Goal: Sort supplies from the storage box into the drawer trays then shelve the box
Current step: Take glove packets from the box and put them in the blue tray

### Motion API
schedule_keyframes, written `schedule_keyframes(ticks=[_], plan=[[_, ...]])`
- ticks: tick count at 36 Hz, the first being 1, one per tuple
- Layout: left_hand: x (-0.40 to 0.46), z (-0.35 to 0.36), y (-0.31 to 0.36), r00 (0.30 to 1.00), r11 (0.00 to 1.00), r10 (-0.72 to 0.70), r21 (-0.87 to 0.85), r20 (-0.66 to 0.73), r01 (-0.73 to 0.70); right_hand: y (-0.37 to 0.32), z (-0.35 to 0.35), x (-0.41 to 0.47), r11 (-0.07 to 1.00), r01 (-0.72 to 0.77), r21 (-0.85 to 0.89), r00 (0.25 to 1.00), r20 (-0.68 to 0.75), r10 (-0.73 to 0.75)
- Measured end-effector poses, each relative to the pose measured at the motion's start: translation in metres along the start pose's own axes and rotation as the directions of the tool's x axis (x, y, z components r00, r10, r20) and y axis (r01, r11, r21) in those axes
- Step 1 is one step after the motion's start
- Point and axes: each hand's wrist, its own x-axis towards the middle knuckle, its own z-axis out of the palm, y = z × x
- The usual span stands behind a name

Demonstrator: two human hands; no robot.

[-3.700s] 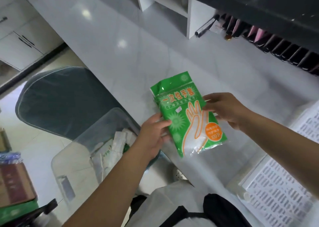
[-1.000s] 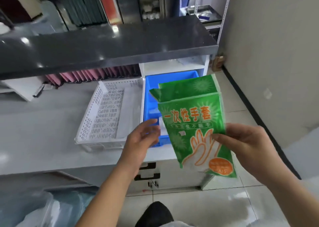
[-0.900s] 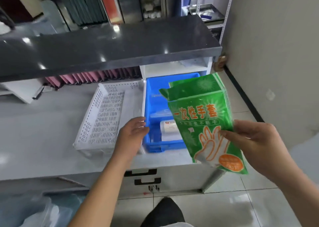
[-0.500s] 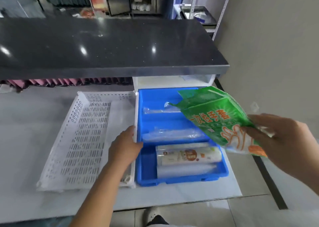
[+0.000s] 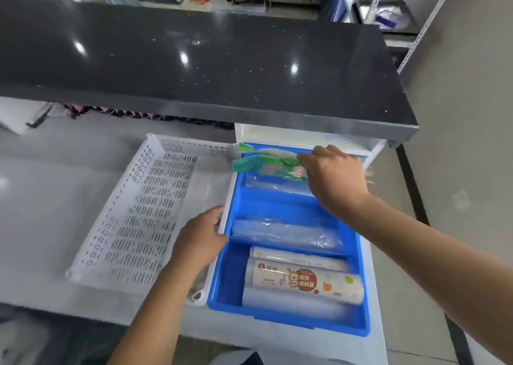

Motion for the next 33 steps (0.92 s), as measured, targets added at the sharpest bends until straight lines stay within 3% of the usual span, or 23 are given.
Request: schedule_keyframes(ticks=[9,12,17,20,24,28,33], plan=[[-0.008,0.009,0.007,0.991,0.992,-0.108,0.058,-0.073,0.112,-0.003,0.044,0.038,0.992,0.124,0.001,0.948,0.295,-0.119],[-0.009,0.011,0.009,0.988,0.987,-0.128,0.091,-0.088,0.136,0.005,0.039,0.048,0.994,0.100,0.052,0.929,0.353,-0.112],[-0.011,0.010,0.012,0.984,0.983,-0.141,0.104,-0.106,0.152,0.020,0.038,0.068,0.988,0.008,0.154,0.956,0.289,-0.052],[-0.012,0.009,0.012,0.983,0.981,-0.142,0.114,-0.112,0.155,0.019,0.046,0.061,0.994,-0.036,0.106,0.955,0.298,0.003],[-0.013,0.009,0.011,0.987,0.986,-0.122,0.102,-0.105,0.133,0.007,0.071,0.032,0.985,0.002,0.171,0.958,0.283,-0.051],[-0.013,0.008,0.009,0.991,0.988,-0.092,0.111,-0.098,0.103,0.008,0.089,0.022,0.968,-0.107,0.226,0.930,0.366,0.017],[-0.013,0.006,0.005,0.994,0.991,-0.067,0.110,-0.085,0.076,0.010,0.097,0.020,0.970,-0.128,0.205,0.930,0.364,0.046]])
